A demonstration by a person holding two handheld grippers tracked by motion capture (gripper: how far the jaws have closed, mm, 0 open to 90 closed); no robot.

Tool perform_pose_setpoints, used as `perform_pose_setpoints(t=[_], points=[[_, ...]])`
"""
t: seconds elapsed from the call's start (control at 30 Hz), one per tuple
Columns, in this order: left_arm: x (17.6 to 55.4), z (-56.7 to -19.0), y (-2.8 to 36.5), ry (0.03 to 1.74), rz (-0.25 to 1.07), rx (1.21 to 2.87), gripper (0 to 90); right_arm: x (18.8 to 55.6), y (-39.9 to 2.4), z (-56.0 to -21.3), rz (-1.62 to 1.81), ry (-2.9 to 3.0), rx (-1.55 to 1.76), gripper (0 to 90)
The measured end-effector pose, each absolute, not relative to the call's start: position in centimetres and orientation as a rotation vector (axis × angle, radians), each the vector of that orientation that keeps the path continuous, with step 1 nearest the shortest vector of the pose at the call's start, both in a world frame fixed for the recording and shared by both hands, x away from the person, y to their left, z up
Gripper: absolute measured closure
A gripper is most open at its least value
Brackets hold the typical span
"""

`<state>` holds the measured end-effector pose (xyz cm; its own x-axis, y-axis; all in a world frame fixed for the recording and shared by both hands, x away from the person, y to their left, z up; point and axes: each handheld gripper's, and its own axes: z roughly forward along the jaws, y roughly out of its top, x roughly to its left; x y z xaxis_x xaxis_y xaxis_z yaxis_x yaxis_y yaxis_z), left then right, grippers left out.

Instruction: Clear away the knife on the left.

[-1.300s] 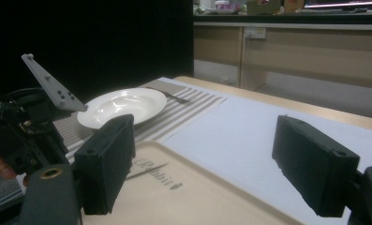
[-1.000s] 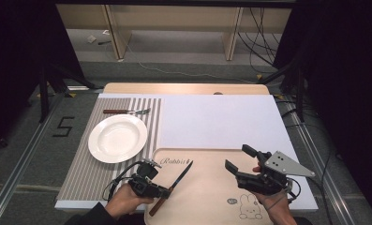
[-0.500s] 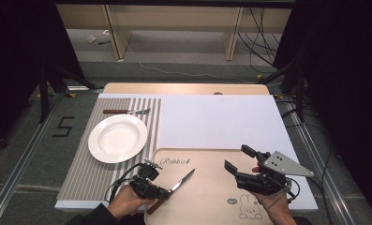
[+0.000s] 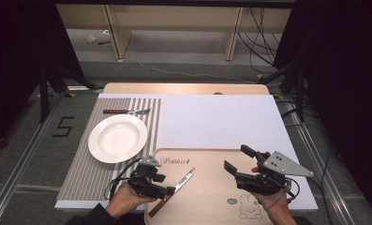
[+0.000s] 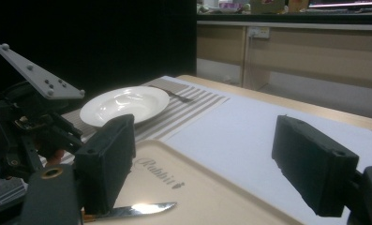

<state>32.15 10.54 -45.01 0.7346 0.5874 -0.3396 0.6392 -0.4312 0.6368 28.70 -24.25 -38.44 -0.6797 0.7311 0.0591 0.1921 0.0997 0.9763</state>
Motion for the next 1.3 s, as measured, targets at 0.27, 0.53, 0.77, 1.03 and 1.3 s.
perform_pose_setpoints(t=[0.27, 0.53, 0.77, 1.03, 1.3], points=[[31.6, -44.9, 9.9, 0.804, -0.097, 2.141, 29.4, 28.7, -24.2, -38.4, 1.612, 1.944, 0.898, 22.8], [31.2, -45.6, 9.2, 0.75, -0.07, 2.241, 55.6, 28.7, -24.1, -38.5, 1.612, 1.944, 0.898, 22.8], [30.7, -46.2, 8.2, 0.701, -0.061, 2.331, 74.6, 28.7, -24.1, -38.5, 1.608, 1.945, 0.896, 22.8], [30.7, -47.2, 7.1, 0.691, 0.002, 2.403, 87.2, 28.8, -24.1, -38.5, 1.601, 1.952, 0.896, 22.9], [31.1, -47.3, 7.1, 0.75, 0.039, 2.416, 89.4, 28.8, -24.1, -38.5, 1.608, 1.949, 0.894, 22.9]])
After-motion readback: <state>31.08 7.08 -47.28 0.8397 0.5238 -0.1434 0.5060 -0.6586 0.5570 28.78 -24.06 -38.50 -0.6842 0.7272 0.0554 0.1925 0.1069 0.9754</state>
